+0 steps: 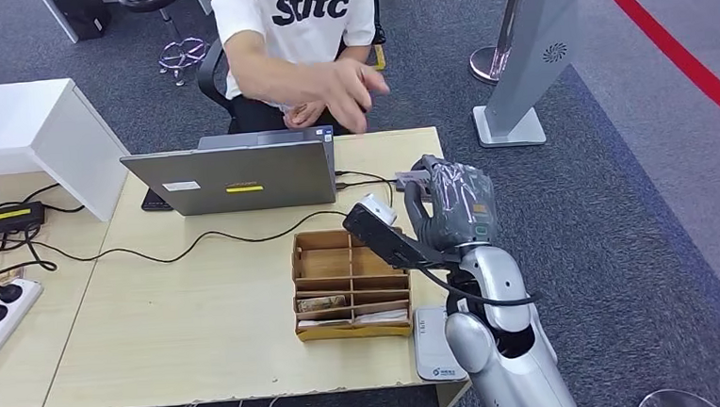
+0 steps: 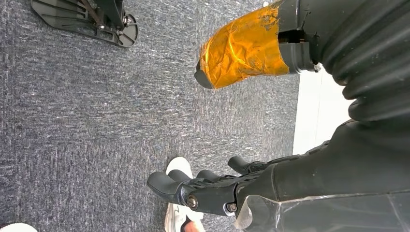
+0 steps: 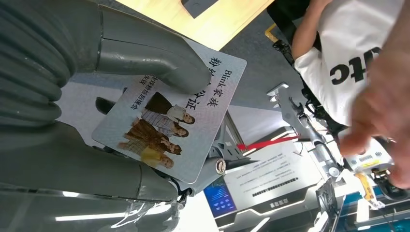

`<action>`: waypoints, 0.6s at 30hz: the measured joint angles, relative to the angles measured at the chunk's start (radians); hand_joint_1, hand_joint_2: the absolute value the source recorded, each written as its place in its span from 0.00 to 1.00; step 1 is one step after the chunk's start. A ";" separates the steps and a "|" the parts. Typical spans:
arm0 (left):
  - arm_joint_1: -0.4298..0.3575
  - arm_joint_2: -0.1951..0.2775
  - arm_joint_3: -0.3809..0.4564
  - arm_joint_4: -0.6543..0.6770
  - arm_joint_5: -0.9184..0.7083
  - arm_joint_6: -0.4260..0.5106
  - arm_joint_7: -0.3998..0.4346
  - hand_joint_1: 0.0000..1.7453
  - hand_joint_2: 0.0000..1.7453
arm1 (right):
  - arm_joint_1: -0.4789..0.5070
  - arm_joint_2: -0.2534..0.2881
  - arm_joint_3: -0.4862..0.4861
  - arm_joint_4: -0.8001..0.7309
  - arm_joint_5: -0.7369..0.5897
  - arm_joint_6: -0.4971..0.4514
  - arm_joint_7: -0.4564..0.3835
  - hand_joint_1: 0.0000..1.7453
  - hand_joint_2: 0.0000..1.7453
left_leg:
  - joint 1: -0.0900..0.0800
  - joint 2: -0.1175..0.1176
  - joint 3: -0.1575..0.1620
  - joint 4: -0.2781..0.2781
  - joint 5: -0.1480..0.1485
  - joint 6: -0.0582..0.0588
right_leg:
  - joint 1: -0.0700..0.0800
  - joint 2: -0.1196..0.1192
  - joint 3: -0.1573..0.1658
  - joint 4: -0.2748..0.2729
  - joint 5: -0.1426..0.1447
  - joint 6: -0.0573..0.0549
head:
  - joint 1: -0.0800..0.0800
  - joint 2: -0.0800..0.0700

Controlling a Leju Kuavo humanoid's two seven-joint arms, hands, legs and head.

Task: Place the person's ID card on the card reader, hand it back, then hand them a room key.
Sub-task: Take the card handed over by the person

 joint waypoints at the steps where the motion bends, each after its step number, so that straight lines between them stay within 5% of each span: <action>1: 0.000 0.000 0.001 0.000 0.001 0.000 0.000 0.00 1.00 | 0.006 0.000 0.000 -0.008 -0.008 -0.002 -0.008 1.00 1.00 | 0.000 0.000 0.000 0.000 0.000 0.000 | 0.000 0.000 0.000 0.000 0.000 0.000 | 0.000 0.000; 18: -0.002 -0.017 0.061 0.000 0.034 0.003 0.009 0.00 1.00 | 0.359 -0.013 -0.052 -0.258 -0.133 -0.058 -0.157 1.00 1.00 | 0.000 0.000 -0.001 0.000 -0.002 0.000 | 0.000 0.000 -0.001 -0.001 -0.001 0.001 | 0.000 0.000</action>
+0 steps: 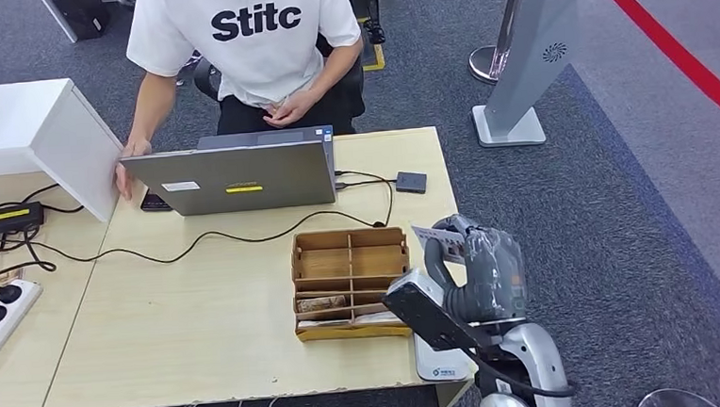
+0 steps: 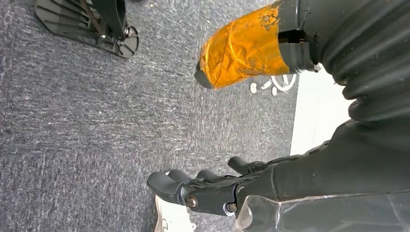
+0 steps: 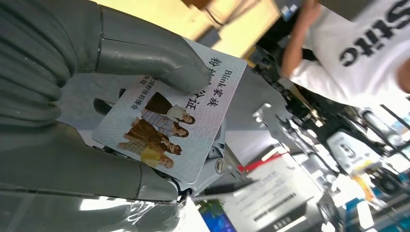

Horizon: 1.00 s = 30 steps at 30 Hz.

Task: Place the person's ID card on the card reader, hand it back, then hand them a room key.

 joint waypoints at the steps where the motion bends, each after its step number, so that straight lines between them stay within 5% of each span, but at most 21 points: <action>1: 0.000 -0.001 0.005 0.000 0.001 0.000 0.000 0.00 1.00 | 0.027 0.000 -0.022 0.008 -0.010 -0.002 -0.010 1.00 1.00 | 0.000 0.000 0.000 0.000 0.000 0.000 | 0.000 0.000 0.000 0.000 0.000 0.000 | 0.000 0.000; 11: -0.002 -0.002 0.024 0.000 0.001 -0.001 -0.002 0.00 1.00 | 0.127 0.016 -0.164 0.118 -0.005 -0.005 -0.037 1.00 1.00 | 0.000 0.000 0.000 0.000 0.000 0.000 | 0.000 0.000 0.000 0.000 0.000 0.000 | 0.000 0.000; 30: -0.007 0.001 0.032 0.000 -0.016 -0.002 -0.011 0.00 1.00 | 0.121 0.039 -0.214 0.351 0.031 0.022 -0.027 1.00 1.00 | 0.000 0.000 0.000 0.000 0.000 0.000 | 0.000 0.000 0.000 0.000 0.000 0.000 | 0.000 0.000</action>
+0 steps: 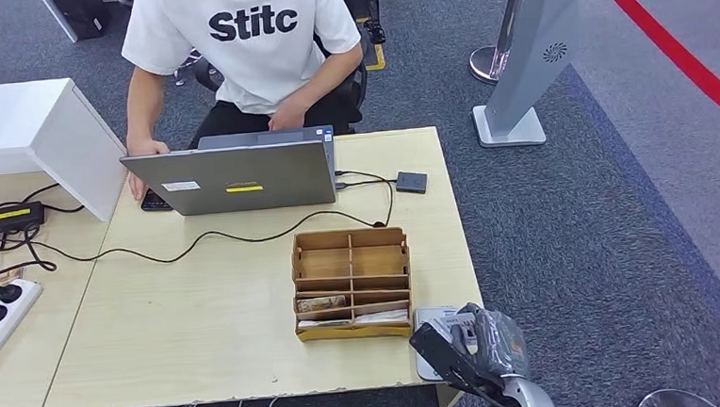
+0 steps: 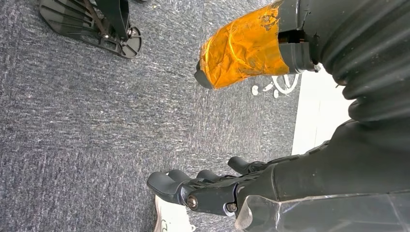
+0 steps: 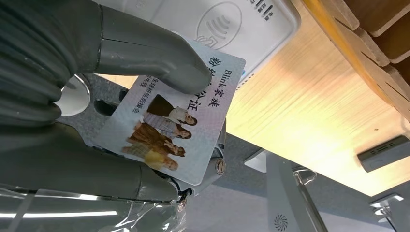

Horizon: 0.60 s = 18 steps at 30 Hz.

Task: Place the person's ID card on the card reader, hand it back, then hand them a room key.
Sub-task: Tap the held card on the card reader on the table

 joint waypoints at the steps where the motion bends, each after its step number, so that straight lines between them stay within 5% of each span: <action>1: 0.000 0.000 0.000 0.000 0.000 0.000 0.000 0.00 1.00 | -0.002 0.000 -0.001 0.003 0.000 0.000 0.000 1.00 1.00 | 0.000 0.000 0.000 0.000 0.000 0.000 | 0.000 0.000 0.000 0.000 0.000 0.000 | 0.000 0.000; 18: -0.001 0.001 0.000 0.000 -0.009 0.000 0.000 0.00 1.00 | -0.023 0.011 -0.003 0.076 0.002 0.006 0.008 1.00 1.00 | 0.000 0.000 0.001 0.000 0.000 0.000 | 0.000 0.000 0.001 0.000 0.000 0.000 | 0.000 0.000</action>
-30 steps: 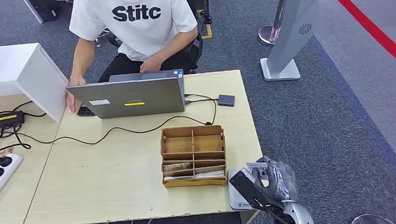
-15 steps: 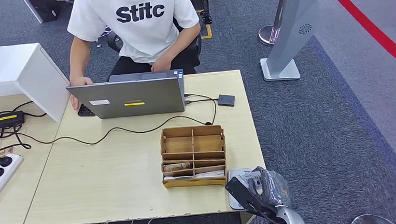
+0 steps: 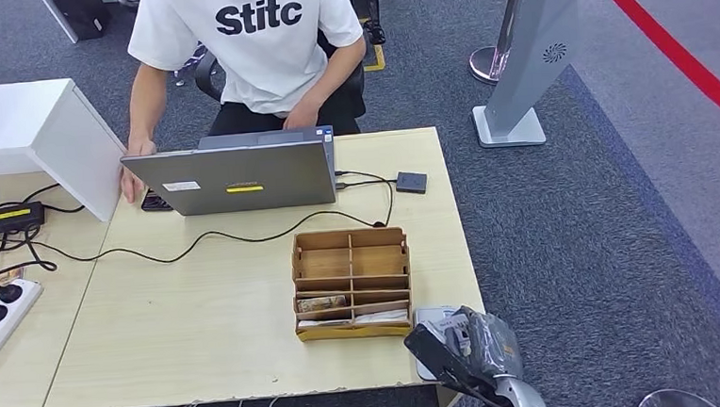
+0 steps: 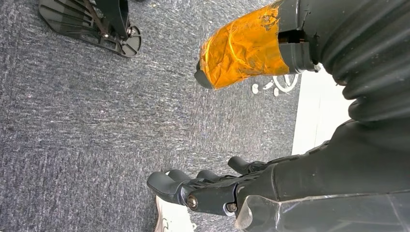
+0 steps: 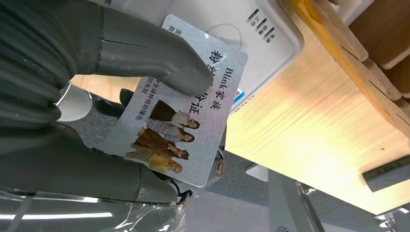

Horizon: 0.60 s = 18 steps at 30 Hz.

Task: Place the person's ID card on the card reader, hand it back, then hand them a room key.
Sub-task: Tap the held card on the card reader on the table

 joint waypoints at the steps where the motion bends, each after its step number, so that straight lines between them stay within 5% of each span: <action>1: 0.000 0.000 0.000 0.000 0.000 0.000 0.000 0.00 1.00 | -0.001 0.001 0.000 0.004 0.000 0.000 0.000 1.00 1.00 | 0.000 0.000 0.000 0.000 0.000 0.000 | 0.000 0.000 0.000 0.000 0.000 0.000 | 0.000 0.000; 7: 0.000 0.000 0.001 0.000 0.001 0.003 0.002 0.00 1.00 | -0.004 0.002 0.000 -0.020 0.004 -0.014 -0.024 1.00 1.00 | 0.000 0.000 0.000 0.000 0.000 0.000 | 0.000 0.000 0.000 0.000 0.000 0.000 | 0.000 0.000; 13: 0.000 0.000 0.005 0.000 0.001 0.005 0.008 0.00 1.00 | -0.010 0.002 0.036 -0.235 0.016 0.021 -0.016 1.00 1.00 | 0.000 0.000 0.000 0.000 0.000 0.000 | 0.000 0.000 0.000 0.000 0.001 -0.001 | 0.000 0.000; 18: -0.002 0.006 0.005 0.000 -0.028 0.004 0.006 0.00 1.00 | -0.127 -0.001 0.133 -0.341 -0.077 0.102 0.021 1.00 1.00 | 0.000 0.002 0.000 0.000 0.001 0.000 | 0.000 0.002 -0.001 0.000 0.001 -0.001 | 0.000 0.000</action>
